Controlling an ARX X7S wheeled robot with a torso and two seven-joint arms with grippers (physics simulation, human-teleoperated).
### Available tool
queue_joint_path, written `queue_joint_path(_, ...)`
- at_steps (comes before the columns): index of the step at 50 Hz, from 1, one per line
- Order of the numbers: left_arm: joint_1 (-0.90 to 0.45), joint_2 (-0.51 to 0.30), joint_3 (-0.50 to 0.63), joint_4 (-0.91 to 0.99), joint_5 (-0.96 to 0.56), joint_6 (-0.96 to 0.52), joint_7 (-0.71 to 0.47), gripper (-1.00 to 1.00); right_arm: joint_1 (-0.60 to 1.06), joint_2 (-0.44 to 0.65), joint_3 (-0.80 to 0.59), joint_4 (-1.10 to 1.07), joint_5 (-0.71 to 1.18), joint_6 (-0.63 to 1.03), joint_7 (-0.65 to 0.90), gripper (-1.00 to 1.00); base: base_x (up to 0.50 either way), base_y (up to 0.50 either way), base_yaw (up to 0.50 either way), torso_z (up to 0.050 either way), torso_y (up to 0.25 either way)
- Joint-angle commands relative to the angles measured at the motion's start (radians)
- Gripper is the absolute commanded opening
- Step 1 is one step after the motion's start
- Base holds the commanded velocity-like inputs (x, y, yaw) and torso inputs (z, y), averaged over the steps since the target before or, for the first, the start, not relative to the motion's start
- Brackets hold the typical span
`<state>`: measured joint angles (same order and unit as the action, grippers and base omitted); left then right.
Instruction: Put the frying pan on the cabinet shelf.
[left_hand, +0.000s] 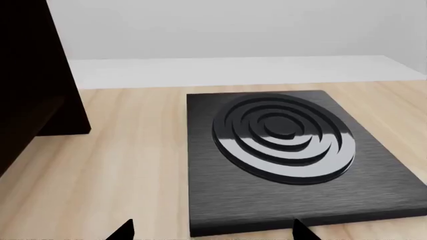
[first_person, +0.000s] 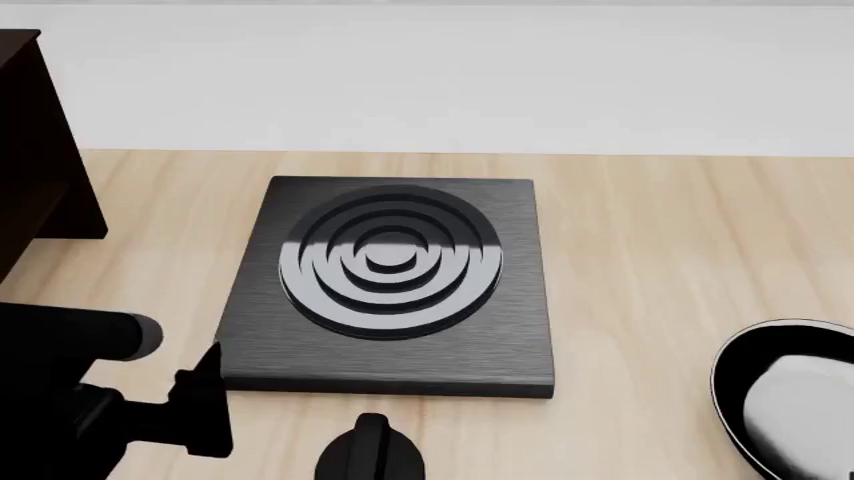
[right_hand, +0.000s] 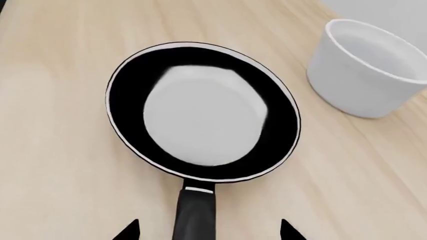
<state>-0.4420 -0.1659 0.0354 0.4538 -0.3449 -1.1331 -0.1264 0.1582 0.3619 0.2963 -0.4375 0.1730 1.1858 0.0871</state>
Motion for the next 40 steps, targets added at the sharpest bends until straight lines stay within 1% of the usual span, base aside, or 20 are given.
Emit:
queue_joint_path(1, 0.004, 0.003, -0.011, -0.007, -0.020, 0.014, 0.007, 1.00, -0.030, -0.032, 0.019, 0.113, -0.007, -0.092, -0.013, 1.00, 0.00, 0.00, 0.00, 0.000, 0.000)
queue_joint_path(6, 0.006, 0.002, -0.009, -0.011, -0.021, 0.023, 0.006, 1.00, -0.042, -0.047, 0.011, 0.156, -0.011, -0.127, -0.010, 1.00, 0.00, 0.00, 0.00, 0.000, 0.000)
queue_joint_path(7, 0.006, 0.004, -0.011, -0.008, -0.023, 0.020, 0.003, 1.00, -0.042, -0.031, -0.022, 0.174, -0.020, -0.122, -0.016, 1.00, 0.00, 0.00, 0.00, 0.000, 0.000)
queue_joint_path(9, 0.007, 0.002, -0.007, -0.002, -0.026, 0.016, 0.003, 1.00, -0.036, -0.044, 0.007, 0.191, -0.006, -0.132, -0.019, 1.00, 0.00, 0.00, 0.00, 0.000, 0.000)
queue_joint_path(20, 0.009, -0.003, -0.007, -0.009, -0.032, 0.022, -0.001, 1.00, -0.055, -0.075, -0.008, 0.276, -0.008, -0.202, -0.019, 1.00, 0.00, 0.00, 0.00, 0.000, 0.000)
queue_joint_path(24, 0.008, -0.005, -0.006, -0.006, -0.035, 0.020, -0.003, 1.00, -0.065, -0.080, -0.010, 0.287, -0.008, -0.215, -0.018, 1.00, 0.00, 0.00, 0.00, 0.000, 0.000)
queue_joint_path(31, 0.008, -0.007, -0.009, 0.000, -0.041, 0.015, -0.008, 1.00, -0.081, -0.082, 0.011, 0.234, 0.003, -0.181, -0.011, 1.00, 0.00, 0.00, 0.00, 0.000, 0.000)
queue_joint_path(38, 0.009, -0.010, -0.004, -0.013, -0.041, 0.031, -0.008, 1.00, -0.090, -0.089, 0.030, 0.223, 0.010, -0.208, -0.010, 1.00, 0.00, 0.00, 0.00, 0.000, 0.000)
queue_joint_path(39, 0.009, -0.010, -0.003, -0.011, -0.042, 0.029, -0.009, 1.00, -0.095, -0.088, 0.027, 0.210, 0.004, -0.215, -0.004, -1.00, 0.00, 0.00, 0.00, 0.000, 0.000)
queue_joint_path(40, 0.010, -0.011, -0.003, -0.011, -0.043, 0.030, -0.009, 1.00, -0.099, -0.088, 0.030, 0.199, 0.007, -0.206, -0.003, -1.00, 0.00, 0.00, 0.00, 0.000, 0.000)
